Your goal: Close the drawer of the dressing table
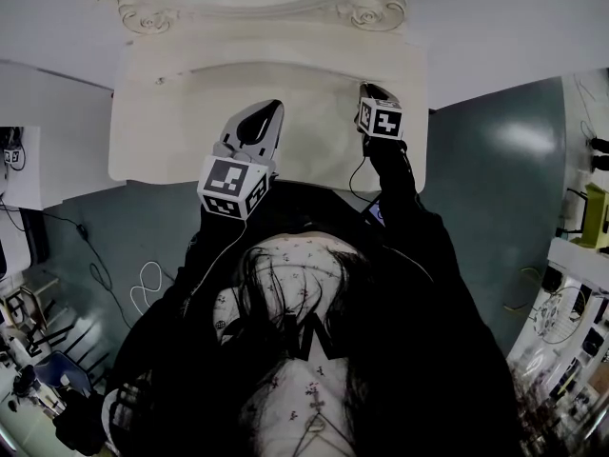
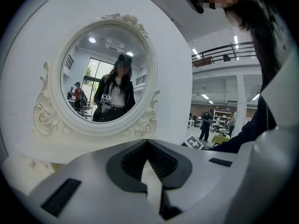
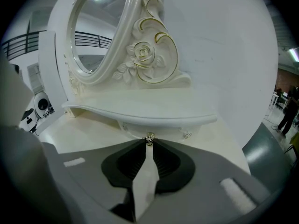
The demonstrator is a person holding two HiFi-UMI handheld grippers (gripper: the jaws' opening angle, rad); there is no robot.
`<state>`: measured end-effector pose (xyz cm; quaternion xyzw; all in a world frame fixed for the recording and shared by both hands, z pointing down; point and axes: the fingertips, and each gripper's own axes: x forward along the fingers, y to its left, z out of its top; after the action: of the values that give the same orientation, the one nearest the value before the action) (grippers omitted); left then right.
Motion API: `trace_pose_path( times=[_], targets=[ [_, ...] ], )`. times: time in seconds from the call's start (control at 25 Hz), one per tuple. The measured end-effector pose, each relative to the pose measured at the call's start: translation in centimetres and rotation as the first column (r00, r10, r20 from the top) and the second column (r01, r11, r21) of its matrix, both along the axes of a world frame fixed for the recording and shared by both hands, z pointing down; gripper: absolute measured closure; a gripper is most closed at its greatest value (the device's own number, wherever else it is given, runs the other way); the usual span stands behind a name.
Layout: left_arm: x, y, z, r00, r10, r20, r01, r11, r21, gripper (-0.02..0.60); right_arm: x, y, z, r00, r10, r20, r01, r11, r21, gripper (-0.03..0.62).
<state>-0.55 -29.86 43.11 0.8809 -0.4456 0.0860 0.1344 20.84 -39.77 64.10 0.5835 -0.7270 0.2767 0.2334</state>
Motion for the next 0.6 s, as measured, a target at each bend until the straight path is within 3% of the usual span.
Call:
trace_pose_path(
  times=[0.28, 0.6],
  targets=[
    [-0.6, 0.0, 0.0, 1.000, 0.001, 0.001, -0.001, 1.000, -0.001, 0.581, -1.0, 0.6, -0.6, 0.997, -0.021, 0.079, 0.021, 1.000, 0.002, 0.514],
    [-1.0, -0.1, 0.0, 1.000, 0.025, -0.009, -0.025, 1.000, 0.002, 0.581, -3.7, 3.3, -5.8, 0.979, -0.063, 0.194, 0.037, 0.990, 0.134, 0.516]
  ],
)
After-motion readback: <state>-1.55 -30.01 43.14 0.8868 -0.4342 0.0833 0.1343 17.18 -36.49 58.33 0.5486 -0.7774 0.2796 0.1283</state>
